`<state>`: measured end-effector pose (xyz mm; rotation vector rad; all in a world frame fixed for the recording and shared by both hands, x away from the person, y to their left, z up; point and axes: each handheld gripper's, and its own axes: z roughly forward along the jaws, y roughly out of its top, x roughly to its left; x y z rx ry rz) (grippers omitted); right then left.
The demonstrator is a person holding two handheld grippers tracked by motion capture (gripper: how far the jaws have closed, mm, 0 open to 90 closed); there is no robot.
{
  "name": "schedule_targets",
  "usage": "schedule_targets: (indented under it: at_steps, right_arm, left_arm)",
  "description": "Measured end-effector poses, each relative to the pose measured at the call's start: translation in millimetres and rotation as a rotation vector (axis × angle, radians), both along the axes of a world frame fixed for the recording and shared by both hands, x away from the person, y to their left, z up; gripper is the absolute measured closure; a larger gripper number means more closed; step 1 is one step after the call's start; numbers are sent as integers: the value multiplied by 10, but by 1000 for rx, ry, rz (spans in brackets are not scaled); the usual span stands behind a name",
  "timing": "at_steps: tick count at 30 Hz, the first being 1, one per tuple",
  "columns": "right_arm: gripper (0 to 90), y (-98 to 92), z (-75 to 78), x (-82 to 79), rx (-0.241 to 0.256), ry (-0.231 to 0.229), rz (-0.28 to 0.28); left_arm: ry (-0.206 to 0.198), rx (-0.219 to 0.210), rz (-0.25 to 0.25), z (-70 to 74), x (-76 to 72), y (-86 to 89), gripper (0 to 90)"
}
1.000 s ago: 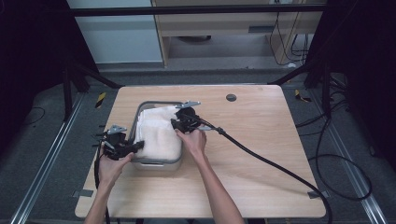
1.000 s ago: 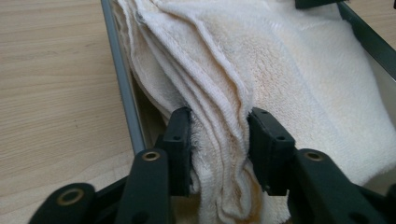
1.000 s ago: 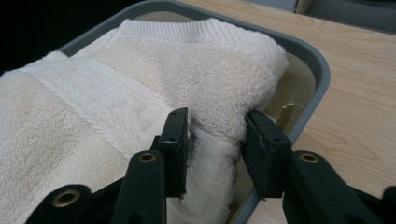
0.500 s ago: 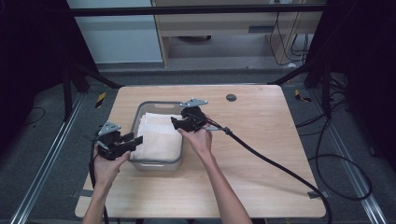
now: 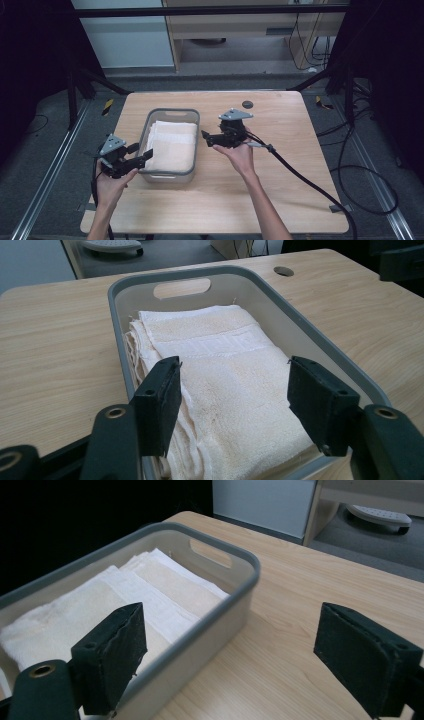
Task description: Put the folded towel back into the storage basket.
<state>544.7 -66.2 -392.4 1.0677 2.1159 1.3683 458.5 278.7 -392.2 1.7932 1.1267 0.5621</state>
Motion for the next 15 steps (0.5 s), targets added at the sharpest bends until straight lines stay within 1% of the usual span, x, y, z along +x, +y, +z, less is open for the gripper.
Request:
schedule_targets:
  at_steps: [2, 4, 6, 7, 8, 9, 12, 15]
  right_arm:
    - [125, -128, -9, -53, 15, 7, -9]
    - [124, -281, -18, -109, 19, 6, -17]
    - [123, -417, -29, -163, 10, -4, -30]
    - [123, -534, -45, -213, 9, -3, -40]
    - [123, -534, -45, -213, 9, -3, -40]
    - [124, -603, -57, -245, 7, -2, -47]
    - [124, -815, -110, -347, 9, -1, -63]
    - [130, -1030, -182, -449, 15, 0, -76]
  left_arm:
    - [-12, -2, 1, -10, -26, 16, 359]
    - [-15, -11, 4, -30, -50, 33, 349]
    - [-17, -13, 5, -58, -72, 43, 340]
    - [-16, -12, 4, -72, -83, 48, 336]
    - [-14, -15, 2, -94, -98, 54, 336]
    - [-16, -17, 3, -115, -118, 64, 336]
    - [-24, -30, 8, -160, -183, 107, 337]
    - [-44, -34, 19, -167, -258, 154, 340]
